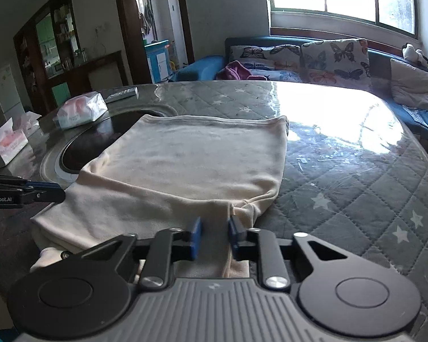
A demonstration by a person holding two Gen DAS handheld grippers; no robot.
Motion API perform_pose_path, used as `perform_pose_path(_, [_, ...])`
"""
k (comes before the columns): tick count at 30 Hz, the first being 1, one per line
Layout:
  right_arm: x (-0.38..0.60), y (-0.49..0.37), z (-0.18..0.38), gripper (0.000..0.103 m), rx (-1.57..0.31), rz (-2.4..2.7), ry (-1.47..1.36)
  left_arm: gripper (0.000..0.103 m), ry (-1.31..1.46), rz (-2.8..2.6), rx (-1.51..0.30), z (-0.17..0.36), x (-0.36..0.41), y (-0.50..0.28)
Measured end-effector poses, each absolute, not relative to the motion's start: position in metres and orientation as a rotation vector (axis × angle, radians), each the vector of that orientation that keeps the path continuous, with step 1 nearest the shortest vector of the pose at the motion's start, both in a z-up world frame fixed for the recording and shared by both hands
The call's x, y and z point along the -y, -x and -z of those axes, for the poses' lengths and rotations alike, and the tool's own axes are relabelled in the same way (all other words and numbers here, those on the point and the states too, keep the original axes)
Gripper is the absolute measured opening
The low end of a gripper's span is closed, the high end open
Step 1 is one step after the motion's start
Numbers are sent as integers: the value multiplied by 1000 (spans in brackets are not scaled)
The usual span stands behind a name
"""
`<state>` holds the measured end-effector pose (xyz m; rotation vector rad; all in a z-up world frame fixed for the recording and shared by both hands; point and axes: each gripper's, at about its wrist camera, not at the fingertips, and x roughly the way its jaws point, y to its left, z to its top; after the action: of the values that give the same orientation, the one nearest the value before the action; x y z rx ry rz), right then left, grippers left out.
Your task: Fold clothes
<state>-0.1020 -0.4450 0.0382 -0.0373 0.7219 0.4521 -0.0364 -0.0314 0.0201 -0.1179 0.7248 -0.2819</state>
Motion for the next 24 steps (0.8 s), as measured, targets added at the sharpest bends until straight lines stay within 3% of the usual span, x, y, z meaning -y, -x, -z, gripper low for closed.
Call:
perform_pose_path(3, [445, 103, -43, 5, -710, -453, 36, 21, 129, 298, -732, -17, 32, 35])
perform_pose_path(6, [444, 106, -49, 3, -694, -463, 35, 9, 140, 320, -721, -17, 29, 37])
perform_pose_path(16, [448, 104, -56, 3, -688, -441, -24, 7, 268, 318, -731, -10, -3, 41])
perform_pose_path(24, [444, 110, -52, 19, -682, -468, 43, 10, 195, 331, -671, -32, 8, 33])
